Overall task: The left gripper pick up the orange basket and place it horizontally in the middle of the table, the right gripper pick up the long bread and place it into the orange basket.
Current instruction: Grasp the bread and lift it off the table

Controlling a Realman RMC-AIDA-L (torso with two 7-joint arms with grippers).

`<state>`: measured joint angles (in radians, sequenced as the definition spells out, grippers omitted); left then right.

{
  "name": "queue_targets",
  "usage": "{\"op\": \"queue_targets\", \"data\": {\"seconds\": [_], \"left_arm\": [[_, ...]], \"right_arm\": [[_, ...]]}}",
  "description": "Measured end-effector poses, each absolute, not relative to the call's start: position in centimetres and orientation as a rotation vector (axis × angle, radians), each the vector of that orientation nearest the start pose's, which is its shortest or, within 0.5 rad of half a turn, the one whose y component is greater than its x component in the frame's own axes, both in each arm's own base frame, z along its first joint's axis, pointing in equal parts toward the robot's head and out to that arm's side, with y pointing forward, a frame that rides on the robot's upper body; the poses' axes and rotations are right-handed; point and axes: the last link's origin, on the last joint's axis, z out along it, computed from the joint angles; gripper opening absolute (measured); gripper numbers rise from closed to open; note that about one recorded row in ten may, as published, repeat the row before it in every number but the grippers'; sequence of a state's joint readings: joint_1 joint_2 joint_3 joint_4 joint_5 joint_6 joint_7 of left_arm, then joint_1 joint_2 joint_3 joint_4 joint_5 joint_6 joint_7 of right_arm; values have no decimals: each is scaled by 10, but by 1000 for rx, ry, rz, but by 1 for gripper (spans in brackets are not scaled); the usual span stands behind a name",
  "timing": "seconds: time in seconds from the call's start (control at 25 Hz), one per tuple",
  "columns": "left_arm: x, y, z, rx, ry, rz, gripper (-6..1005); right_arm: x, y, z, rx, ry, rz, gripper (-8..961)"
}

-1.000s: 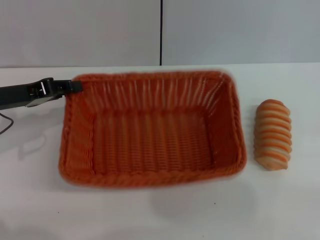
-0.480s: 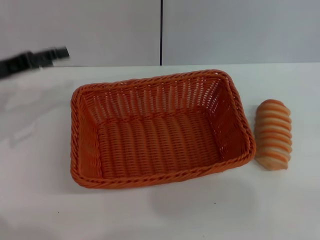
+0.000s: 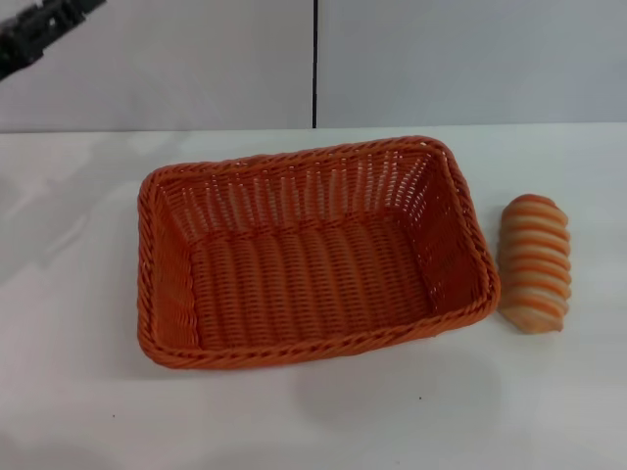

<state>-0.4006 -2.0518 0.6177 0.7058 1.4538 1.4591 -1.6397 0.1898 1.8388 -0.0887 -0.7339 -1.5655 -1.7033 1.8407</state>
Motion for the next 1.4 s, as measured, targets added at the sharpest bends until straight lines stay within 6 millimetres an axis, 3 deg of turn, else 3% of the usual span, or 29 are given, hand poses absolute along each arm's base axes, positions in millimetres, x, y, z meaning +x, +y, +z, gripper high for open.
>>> {"op": "queue_targets", "data": {"seconds": [0.24, 0.44, 0.72, 1.12, 1.4], "left_arm": [[-270, 339, 91, -2009, -713, -1383, 757], [-266, 331, 88, -1986, -578, -1434, 755], [-265, 327, 86, -1991, -549, -1445, 754], [-265, 320, 79, -1999, -537, -1474, 755], [-264, 320, 74, -1998, -547, -1485, 755]], "right_arm": [[322, 248, 273, -2070, 1079, 1085, 790], [295, 277, 264, -2317, 1263, 852, 783], [295, 313, 230, -2463, 1289, 509, 774], [324, 341, 183, -2417, 1234, 449, 760], [326, 354, 151, -2421, 1177, 421, 751]]}}
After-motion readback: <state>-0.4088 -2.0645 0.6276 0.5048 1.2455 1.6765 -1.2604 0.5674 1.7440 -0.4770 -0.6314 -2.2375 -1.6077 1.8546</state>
